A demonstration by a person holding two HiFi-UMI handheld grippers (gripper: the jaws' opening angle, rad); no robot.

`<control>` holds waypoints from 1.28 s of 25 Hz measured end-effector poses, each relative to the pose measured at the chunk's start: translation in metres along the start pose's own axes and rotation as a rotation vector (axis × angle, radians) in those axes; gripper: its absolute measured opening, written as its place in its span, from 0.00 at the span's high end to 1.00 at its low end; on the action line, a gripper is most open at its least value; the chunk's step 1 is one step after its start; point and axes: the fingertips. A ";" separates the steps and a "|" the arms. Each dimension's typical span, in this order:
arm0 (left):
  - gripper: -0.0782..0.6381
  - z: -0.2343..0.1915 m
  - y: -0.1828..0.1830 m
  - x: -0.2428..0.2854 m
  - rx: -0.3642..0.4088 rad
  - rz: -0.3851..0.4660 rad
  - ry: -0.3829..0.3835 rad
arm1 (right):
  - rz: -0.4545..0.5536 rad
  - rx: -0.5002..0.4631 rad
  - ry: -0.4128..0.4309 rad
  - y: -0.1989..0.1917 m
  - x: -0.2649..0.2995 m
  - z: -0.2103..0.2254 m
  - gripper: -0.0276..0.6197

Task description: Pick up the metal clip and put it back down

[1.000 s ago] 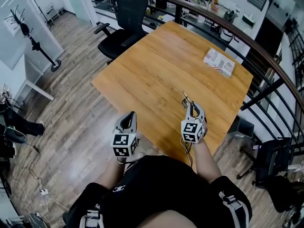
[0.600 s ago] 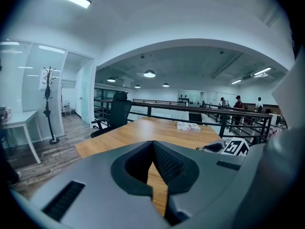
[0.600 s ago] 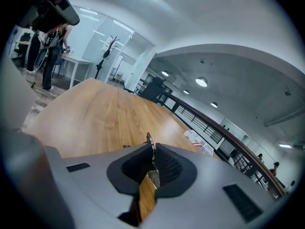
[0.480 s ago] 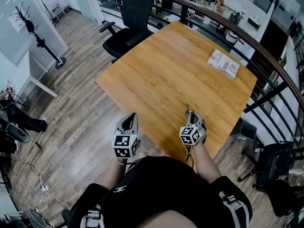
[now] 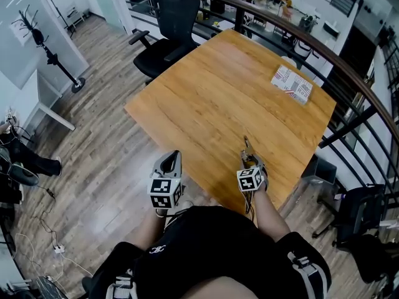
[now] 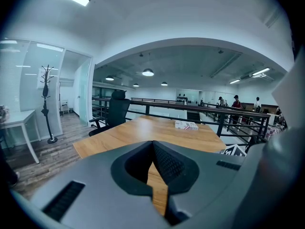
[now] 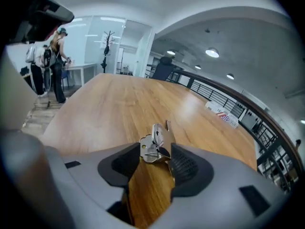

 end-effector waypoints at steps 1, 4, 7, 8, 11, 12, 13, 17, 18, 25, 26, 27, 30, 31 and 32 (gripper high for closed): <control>0.87 0.001 0.000 0.001 0.001 -0.001 -0.005 | 0.005 0.012 0.020 0.001 -0.002 -0.001 0.62; 0.87 0.005 -0.001 0.003 0.004 -0.006 -0.016 | 0.079 0.033 0.053 0.012 -0.016 -0.003 0.57; 0.87 0.009 -0.001 0.006 0.006 -0.006 -0.026 | 0.237 0.111 0.065 0.038 -0.045 0.007 0.58; 0.87 0.011 -0.001 0.007 0.009 -0.004 -0.029 | 0.295 0.145 0.062 0.047 -0.055 0.014 0.59; 0.87 0.013 0.002 0.011 0.014 0.001 -0.039 | 0.442 0.235 0.035 0.080 -0.092 0.040 0.65; 0.87 0.014 0.003 0.011 0.014 0.001 -0.041 | 0.484 0.254 0.019 0.091 -0.107 0.049 0.68; 0.87 0.014 0.004 0.012 0.015 0.002 -0.043 | 0.521 0.268 0.004 0.100 -0.121 0.057 0.75; 0.87 0.016 0.008 0.015 0.018 0.006 -0.044 | 0.627 0.299 -0.026 0.129 -0.171 0.079 0.93; 0.87 0.016 0.008 0.016 0.018 0.008 -0.044 | 0.644 0.296 -0.044 0.133 -0.181 0.083 0.94; 0.87 0.013 0.014 0.017 0.020 0.026 -0.041 | 0.734 0.329 -0.056 0.145 -0.226 0.086 0.94; 0.87 0.012 0.015 0.017 0.020 0.028 -0.041 | 0.738 0.326 -0.057 0.145 -0.228 0.085 0.94; 0.87 0.012 0.017 0.016 0.020 0.029 -0.040 | 0.737 0.320 -0.058 0.145 -0.228 0.083 0.94; 0.87 0.013 0.019 0.017 0.023 0.034 -0.047 | 0.725 0.312 -0.063 0.143 -0.226 0.081 0.94; 0.87 0.013 0.020 0.018 0.025 0.036 -0.051 | 0.723 0.313 -0.065 0.142 -0.226 0.081 0.94; 0.87 0.014 0.021 0.018 0.026 0.037 -0.053 | 0.724 0.316 -0.067 0.142 -0.227 0.081 0.94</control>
Point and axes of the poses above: the fingertips, and each gripper's own axes: x forward along the fingers, z to its right, y out of its top, and after that the axes turned 11 degrees about -z, right-handed
